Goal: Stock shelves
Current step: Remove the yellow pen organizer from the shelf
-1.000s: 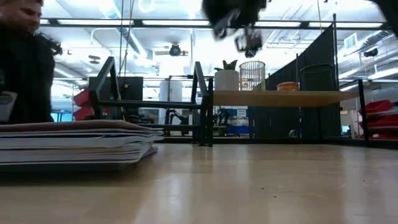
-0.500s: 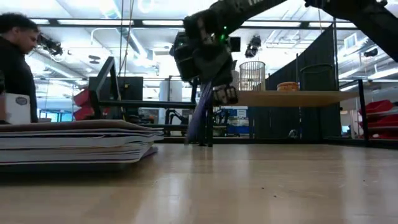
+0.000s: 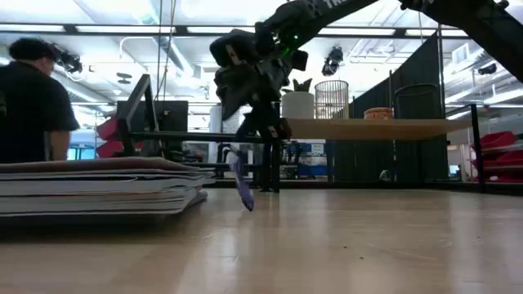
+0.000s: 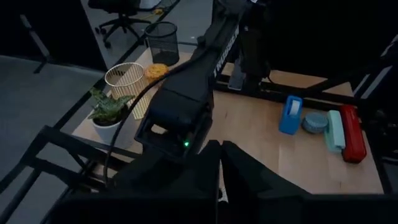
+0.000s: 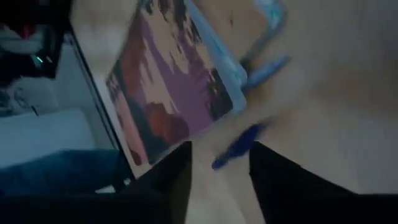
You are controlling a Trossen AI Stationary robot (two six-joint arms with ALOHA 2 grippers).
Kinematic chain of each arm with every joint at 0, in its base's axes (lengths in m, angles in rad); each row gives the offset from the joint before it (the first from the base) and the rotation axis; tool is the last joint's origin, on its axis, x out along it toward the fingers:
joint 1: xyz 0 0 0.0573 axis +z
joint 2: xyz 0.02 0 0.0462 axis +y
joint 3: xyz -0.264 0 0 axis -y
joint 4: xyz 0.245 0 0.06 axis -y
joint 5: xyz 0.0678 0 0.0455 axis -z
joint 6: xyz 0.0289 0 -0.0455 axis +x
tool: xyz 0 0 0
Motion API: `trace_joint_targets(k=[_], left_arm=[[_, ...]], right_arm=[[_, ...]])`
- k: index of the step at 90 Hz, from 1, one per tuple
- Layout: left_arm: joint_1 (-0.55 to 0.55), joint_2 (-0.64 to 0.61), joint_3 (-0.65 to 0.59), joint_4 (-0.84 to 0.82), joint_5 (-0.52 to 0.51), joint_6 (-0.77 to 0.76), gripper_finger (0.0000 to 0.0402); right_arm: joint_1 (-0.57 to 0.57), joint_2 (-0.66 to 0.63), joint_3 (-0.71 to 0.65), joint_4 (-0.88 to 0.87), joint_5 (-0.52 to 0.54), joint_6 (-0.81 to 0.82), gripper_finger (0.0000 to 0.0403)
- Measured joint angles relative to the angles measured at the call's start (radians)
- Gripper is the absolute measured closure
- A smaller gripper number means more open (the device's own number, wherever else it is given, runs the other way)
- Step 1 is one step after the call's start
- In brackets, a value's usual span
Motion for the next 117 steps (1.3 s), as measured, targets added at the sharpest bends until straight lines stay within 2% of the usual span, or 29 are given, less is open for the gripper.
trace_joint_targets(k=[18,41,47,55,60,65,81,99,117], left_arm=[[0.000,0.000,0.000,0.003,0.000,0.002,0.0402],[0.000,0.000,0.000,0.050,-0.001,0.004,0.0402],[0.000,0.000,0.000,0.071,-0.001,0.004,0.0402],[0.000,0.000,0.000,0.103,-0.002,0.004,0.0402],[0.002,0.000,0.000,0.112,-0.002,0.004,0.0402],[0.003,0.000,0.000,0.121,-0.006,0.009,0.0402],[0.003,0.001,0.000,0.119,-0.011,0.040,0.0402],[0.003,0.001,0.000,0.118,-0.011,0.056,0.0402],[0.003,0.001,0.000,0.117,-0.012,0.048,0.0402]], right_arm=[[-0.003,-0.147,0.000,-0.100,0.172,-0.024,0.0207],[-0.008,-0.498,0.002,-0.168,0.392,-0.203,0.0209],[-0.011,-0.585,0.002,-0.168,0.512,-0.234,0.0214],[-0.023,-0.673,0.004,-0.192,0.728,-0.242,0.0222],[-0.049,-0.704,0.004,-0.245,0.799,-0.263,0.0226],[-0.089,-0.714,0.004,-0.299,0.803,-0.285,0.0226],[-0.226,-0.674,0.001,-0.350,0.677,-0.404,0.0193],[-0.307,-0.591,0.001,-0.367,0.669,-0.613,0.0144],[-0.334,-0.577,0.001,-0.396,0.656,-0.604,0.0137]])
